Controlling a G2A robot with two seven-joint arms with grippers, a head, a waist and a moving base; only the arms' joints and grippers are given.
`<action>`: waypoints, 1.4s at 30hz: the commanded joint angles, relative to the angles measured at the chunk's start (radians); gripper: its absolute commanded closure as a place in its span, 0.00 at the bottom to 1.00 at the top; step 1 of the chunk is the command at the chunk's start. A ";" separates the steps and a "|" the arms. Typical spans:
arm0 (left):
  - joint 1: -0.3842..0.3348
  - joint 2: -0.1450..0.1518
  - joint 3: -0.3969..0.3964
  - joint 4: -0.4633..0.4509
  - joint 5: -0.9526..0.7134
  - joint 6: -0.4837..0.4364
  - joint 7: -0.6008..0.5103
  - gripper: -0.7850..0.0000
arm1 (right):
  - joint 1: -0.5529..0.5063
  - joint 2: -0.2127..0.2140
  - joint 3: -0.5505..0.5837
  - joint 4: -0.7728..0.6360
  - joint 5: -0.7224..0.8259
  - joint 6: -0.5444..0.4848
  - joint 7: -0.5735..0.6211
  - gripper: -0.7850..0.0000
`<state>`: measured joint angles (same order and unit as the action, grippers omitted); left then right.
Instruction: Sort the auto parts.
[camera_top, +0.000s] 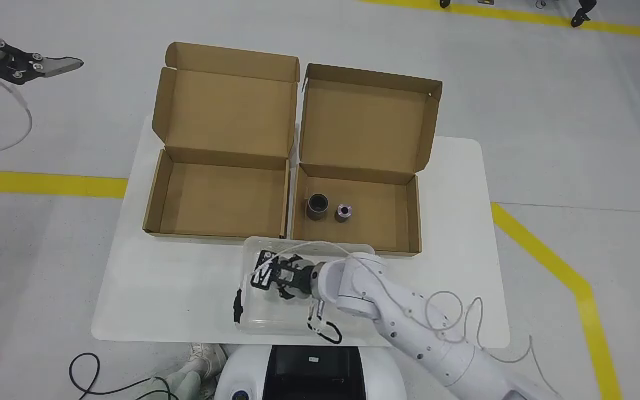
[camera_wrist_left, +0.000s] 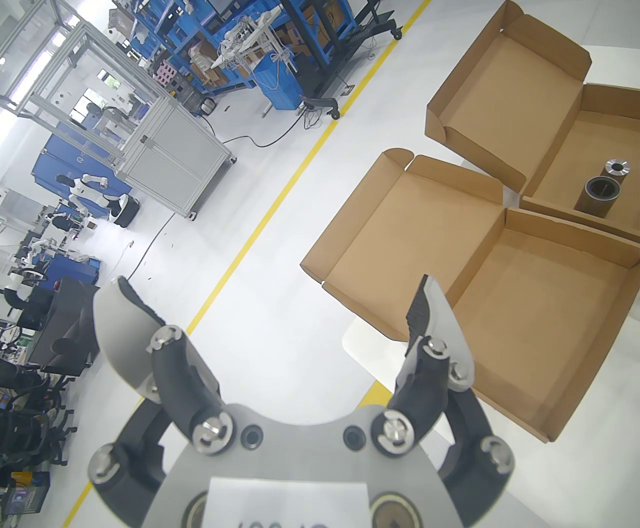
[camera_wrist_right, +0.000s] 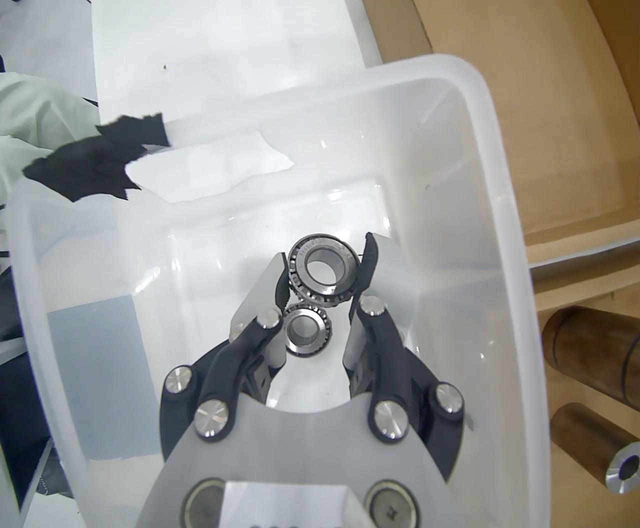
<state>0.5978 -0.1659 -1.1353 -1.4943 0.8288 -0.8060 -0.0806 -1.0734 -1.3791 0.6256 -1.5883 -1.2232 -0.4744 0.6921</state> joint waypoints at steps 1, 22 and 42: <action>0.000 0.000 0.000 0.000 0.000 0.000 0.000 0.00 | -0.013 0.007 0.013 -0.030 -0.001 -0.015 -0.007 1.00; 0.000 0.000 0.000 0.000 0.000 0.000 0.000 0.00 | -0.059 0.058 0.188 -0.388 0.000 -0.081 -0.077 1.00; 0.000 0.000 0.000 0.000 0.000 0.000 0.000 0.00 | -0.010 0.042 0.262 -0.348 0.090 -0.051 -0.469 1.00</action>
<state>0.5978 -0.1659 -1.1353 -1.4943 0.8288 -0.8060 -0.0806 -1.0758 -1.3388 0.8793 -1.9322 -1.1329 -0.5236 0.2446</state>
